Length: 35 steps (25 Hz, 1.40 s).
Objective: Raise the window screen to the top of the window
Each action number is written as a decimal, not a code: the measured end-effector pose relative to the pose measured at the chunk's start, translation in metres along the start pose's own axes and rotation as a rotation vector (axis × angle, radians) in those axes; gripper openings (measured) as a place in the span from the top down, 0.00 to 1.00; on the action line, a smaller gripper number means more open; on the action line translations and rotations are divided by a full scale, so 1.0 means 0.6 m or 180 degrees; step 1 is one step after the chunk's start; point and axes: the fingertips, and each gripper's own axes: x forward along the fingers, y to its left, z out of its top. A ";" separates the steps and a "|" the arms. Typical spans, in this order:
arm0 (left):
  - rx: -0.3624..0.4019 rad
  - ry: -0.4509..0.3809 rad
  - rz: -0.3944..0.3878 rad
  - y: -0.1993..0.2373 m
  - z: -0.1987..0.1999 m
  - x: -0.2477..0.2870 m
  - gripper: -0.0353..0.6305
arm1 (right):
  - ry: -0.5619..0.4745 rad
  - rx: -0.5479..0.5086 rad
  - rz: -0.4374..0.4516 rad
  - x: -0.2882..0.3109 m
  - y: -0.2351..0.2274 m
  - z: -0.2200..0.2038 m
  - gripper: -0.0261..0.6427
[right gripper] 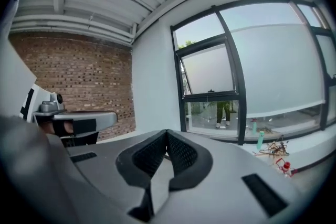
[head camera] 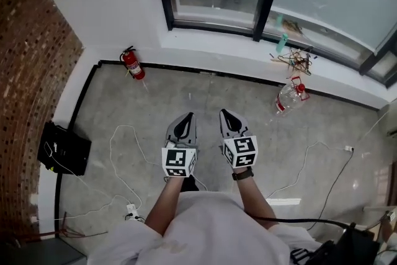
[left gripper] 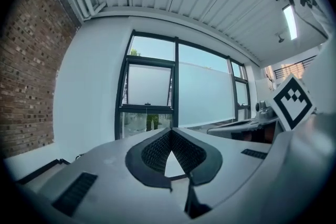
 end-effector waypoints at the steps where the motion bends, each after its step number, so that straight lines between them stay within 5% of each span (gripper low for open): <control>1: 0.0010 -0.0019 -0.0001 0.027 0.010 0.026 0.95 | -0.0051 -0.0044 -0.0005 0.030 -0.004 0.025 0.96; 6: 0.0058 -0.0263 -0.0067 0.152 0.077 0.148 0.95 | -0.0306 -0.0212 -0.0090 0.193 -0.030 0.137 0.96; 9: 0.0080 -0.0254 -0.0176 0.205 0.077 0.204 0.95 | -0.0246 -0.0249 -0.0065 0.272 -0.025 0.143 0.96; 13: -0.0195 -0.0148 -0.0293 0.269 0.062 0.281 0.95 | -0.0122 -0.0219 -0.0166 0.349 -0.045 0.135 0.96; 22: -0.0150 -0.0083 -0.0450 0.330 0.044 0.589 0.95 | -0.0226 -0.0108 -0.0111 0.600 -0.230 0.187 0.96; 29: -0.0006 -0.0112 -0.0452 0.373 0.099 0.846 0.95 | -0.0477 -0.0039 -0.0003 0.766 -0.418 0.318 0.96; 35: 0.0069 -0.0014 -0.0496 0.385 0.083 0.972 0.95 | -0.0247 0.0424 0.0058 0.864 -0.498 0.274 0.96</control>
